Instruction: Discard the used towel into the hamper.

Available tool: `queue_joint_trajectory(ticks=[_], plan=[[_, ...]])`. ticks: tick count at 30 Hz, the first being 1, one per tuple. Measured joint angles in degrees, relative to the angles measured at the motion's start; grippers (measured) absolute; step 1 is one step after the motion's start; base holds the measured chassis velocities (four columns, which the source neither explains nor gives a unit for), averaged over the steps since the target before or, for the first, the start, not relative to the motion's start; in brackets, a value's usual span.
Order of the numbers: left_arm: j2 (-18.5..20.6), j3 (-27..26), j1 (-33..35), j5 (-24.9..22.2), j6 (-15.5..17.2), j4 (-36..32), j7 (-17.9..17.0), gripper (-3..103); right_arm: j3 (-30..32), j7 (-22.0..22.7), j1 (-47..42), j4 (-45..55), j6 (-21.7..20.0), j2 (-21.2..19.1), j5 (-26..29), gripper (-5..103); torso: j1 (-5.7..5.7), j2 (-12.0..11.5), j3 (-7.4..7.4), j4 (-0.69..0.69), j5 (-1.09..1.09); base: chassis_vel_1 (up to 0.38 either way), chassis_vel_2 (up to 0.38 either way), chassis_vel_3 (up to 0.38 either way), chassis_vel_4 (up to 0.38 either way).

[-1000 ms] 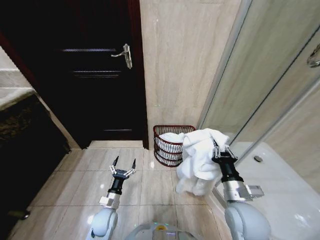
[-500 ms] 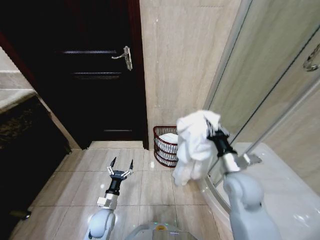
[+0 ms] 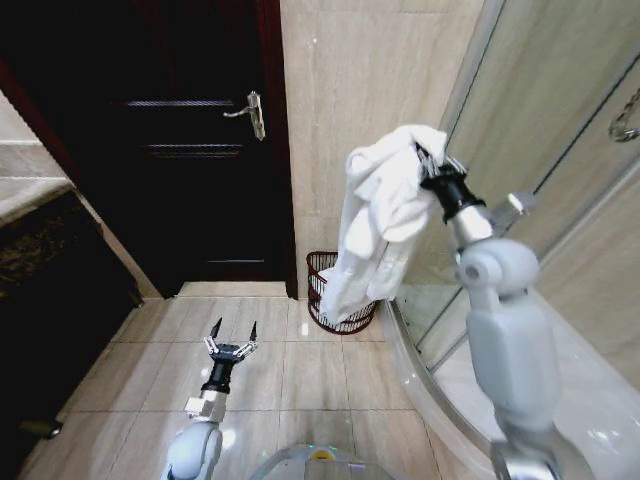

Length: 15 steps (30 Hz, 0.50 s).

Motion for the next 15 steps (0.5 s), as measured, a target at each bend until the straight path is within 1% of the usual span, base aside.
queue_joint_trajectory(ticks=[1, 3, 4, 7, 9, 10, 12, 15], plan=[[0.0, 0.0, 0.0, 0.0, 0.0, 0.0, 0.0, 100, 0.0, 0.0, 0.0, 0.0, 0.0, 0.0, 0.0, 9, 0.0, 0.0, 0.0, 0.0, 0.0, 0.0, 0.0, 0.0, 0.0], [-0.2, 0.4, -0.2, 0.0, 0.6, -0.7, -0.2, 100, -2.3, 0.6, 5.5, -2.7, -0.5, -0.6, 1.2, 9, -0.02, 0.0, -0.03, 0.0, 0.01, 0.0, 0.0, 0.0, 0.0], [-0.2, 0.4, -0.2, 0.0, 0.6, -0.7, -0.2, 100, -2.3, 0.6, 5.5, -2.7, -0.5, -0.6, 1.2, 9, -0.02, 0.0, -0.03, 0.0, 0.01, 0.0, 0.0, 0.0, 0.0], [-0.2, 0.7, -0.8, 0.1, 1.1, -0.9, -0.3, 100, -4.9, 1.0, 12.5, -6.9, -0.6, -2.0, 2.2, 9, -0.03, -0.1, -0.04, 0.0, 0.0, 0.0, 0.0, 0.0, 0.0], [-0.3, 0.8, -1.0, 0.1, 1.1, -0.9, -0.3, 100, -5.6, 1.0, 14.2, -8.0, -0.6, -2.6, 2.5, 9, -0.03, -0.1, -0.05, 0.0, 0.0, 0.0, 0.0, 0.0, 0.0], [-0.4, 0.9, -1.1, 0.1, 1.2, -0.9, -0.3, 100, -6.9, 1.0, 17.5, -10.0, -0.5, -3.5, 3.5, 9, -0.04, -0.1, -0.06, -0.01, 0.01, 0.0, 0.0, 0.0, 0.0], [-0.4, 1.0, -1.1, 0.1, 1.2, -0.8, -0.3, 100, -7.4, 1.0, 18.6, -10.6, -0.4, -3.7, 3.8, 9, -0.04, -0.1, -0.06, -0.01, 0.01, 0.0, 0.0, 0.0, 0.0], [-0.3, 0.9, -1.1, 0.0, 1.1, -0.5, -0.2, 100, -10.1, 1.5, 26.5, -14.2, -0.7, -4.1, 6.1, 9, -0.05, -0.1, -0.08, -0.01, 0.01, 0.0, 0.0, 0.0, 0.0]])
